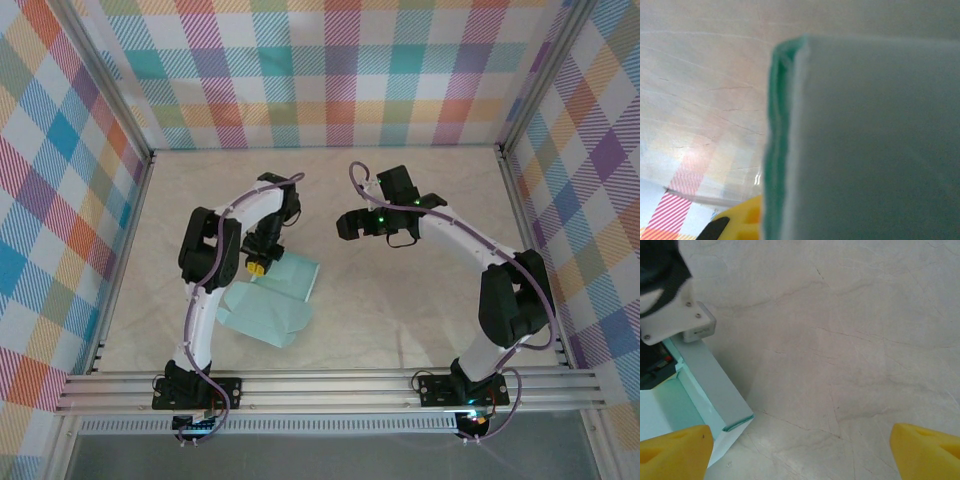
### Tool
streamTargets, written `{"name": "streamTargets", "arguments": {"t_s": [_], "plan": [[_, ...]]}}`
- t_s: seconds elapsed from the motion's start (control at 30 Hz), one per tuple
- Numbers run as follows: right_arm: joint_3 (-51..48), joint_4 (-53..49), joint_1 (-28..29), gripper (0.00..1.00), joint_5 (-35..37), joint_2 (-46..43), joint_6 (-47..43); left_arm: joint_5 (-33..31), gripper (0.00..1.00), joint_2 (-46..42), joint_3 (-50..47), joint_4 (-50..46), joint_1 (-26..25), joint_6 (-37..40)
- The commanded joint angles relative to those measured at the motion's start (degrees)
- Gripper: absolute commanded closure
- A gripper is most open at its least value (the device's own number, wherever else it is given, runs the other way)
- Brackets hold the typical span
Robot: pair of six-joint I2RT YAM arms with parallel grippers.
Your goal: Fold the paper box
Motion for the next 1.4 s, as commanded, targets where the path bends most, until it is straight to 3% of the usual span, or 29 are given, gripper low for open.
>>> {"name": "streamTargets", "arguments": {"t_s": [0.0, 0.33, 0.73, 1.03, 1.37], "plan": [[0.3, -0.2, -0.2, 0.09, -1.0, 0.3, 0.2, -4.4, 0.89, 3.3, 2.1, -2.0, 0.4, -2.9], [-0.7, 0.3, -0.2, 0.08, -1.2, 0.3, 0.1, -7.2, 0.92, 10.6, 9.9, -3.0, 0.0, -8.4], [-1.4, 0.2, -0.2, 0.08, -1.2, -0.5, 0.3, -17.0, 0.92, 15.9, 14.5, -3.5, -2.8, -15.5], [-1.3, -0.1, -0.2, 0.09, -1.1, -1.0, 0.4, -11.2, 0.76, 9.2, 13.8, -0.3, -2.4, -11.6], [-0.9, -0.1, -0.2, 0.09, -1.4, -0.6, 1.0, -11.7, 0.61, 3.3, 14.1, -3.4, -2.3, -8.2]]}}
